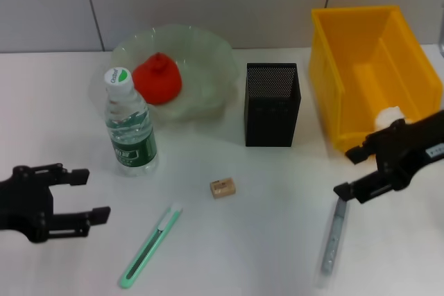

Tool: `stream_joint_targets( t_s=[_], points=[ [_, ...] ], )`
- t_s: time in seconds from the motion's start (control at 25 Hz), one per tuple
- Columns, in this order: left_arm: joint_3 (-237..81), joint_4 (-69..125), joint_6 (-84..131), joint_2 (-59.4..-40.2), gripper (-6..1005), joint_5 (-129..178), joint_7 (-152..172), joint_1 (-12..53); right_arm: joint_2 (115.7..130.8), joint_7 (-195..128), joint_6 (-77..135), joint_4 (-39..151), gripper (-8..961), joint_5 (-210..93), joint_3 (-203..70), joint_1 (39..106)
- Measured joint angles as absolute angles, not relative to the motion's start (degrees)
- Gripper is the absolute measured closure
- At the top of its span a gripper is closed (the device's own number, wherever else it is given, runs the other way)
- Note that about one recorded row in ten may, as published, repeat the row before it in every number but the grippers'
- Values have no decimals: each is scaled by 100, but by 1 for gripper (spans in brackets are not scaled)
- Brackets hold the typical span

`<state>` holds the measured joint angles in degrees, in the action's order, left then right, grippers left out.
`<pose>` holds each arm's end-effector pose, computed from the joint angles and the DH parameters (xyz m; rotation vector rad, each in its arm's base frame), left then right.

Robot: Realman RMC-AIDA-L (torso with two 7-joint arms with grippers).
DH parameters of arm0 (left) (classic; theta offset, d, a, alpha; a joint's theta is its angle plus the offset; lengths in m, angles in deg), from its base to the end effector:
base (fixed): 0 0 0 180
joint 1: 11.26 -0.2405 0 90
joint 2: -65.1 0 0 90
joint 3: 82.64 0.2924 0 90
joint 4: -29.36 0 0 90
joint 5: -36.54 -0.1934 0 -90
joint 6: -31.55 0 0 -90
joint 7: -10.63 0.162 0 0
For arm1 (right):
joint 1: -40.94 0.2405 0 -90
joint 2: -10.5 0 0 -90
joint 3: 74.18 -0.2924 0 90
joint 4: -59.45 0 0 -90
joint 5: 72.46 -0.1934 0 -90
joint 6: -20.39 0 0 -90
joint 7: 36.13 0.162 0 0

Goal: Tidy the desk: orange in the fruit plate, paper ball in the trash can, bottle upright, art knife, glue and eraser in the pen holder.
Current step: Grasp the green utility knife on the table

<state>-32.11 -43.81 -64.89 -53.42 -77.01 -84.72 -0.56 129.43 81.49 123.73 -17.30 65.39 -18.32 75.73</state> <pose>-0.3016 0.2696 0.0305 -2.7023 -0.6270 -0.3689 0.2178 0.3497 0.0115 -2.8855 0.6536 -0.1546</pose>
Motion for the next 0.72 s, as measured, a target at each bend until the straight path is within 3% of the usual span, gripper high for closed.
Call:
stream_joint_targets(
  t_s=[0.28,0.72],
  points=[
    [-2616,-5826,-6574,-5318,205,-8671,-11035,256,12942,6346,12095,-1197,177,5173,-2364,6715],
    [-911,-6374,-6863,-5341,216,-10537,-14038,1354,12918,4539,12156,-328,176,4544,-3252,6231]
  ],
)
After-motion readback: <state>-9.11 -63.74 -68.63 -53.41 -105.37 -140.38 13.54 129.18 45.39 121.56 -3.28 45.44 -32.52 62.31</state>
